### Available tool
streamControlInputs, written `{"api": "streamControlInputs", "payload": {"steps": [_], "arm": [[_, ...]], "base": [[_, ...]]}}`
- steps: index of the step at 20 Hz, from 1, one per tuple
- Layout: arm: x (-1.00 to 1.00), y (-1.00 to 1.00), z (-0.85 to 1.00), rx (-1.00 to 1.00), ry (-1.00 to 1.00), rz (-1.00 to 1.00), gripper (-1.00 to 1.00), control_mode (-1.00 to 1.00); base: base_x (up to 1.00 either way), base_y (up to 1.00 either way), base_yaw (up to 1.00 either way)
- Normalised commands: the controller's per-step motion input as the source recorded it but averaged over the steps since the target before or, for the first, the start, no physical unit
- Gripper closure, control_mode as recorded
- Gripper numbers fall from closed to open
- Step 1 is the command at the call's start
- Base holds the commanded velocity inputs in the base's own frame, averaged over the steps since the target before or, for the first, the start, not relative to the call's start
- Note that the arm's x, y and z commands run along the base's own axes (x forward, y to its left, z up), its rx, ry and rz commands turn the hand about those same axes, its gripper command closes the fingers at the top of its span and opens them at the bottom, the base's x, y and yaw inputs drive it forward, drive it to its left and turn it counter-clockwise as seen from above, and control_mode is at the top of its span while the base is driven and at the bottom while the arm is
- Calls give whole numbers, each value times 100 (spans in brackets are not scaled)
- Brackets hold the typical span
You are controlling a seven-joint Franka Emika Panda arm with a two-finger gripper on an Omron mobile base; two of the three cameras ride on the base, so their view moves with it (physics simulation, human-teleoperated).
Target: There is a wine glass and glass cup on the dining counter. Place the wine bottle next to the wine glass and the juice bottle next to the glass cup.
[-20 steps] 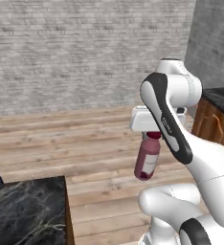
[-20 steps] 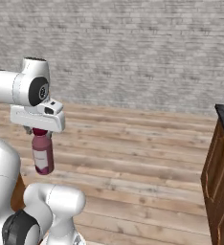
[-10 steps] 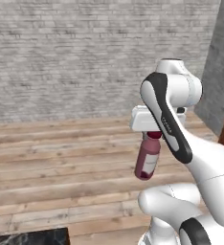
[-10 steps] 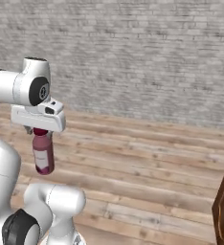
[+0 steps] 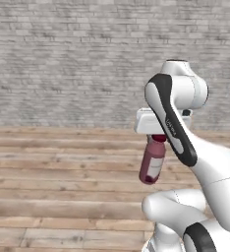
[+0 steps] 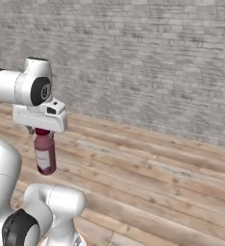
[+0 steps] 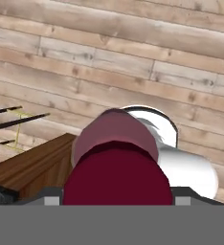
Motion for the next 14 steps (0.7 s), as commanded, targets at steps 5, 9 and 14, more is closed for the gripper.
{"api": "streamControlInputs", "payload": {"steps": [5,9,14], "arm": [[0,0,0,0,0,0,100,100],[0,0,0,0,0,0,100,100],[0,0,0,0,0,0,100,100]], "base": [[54,-10,57],[36,-8,71],[36,-8,67]]}}
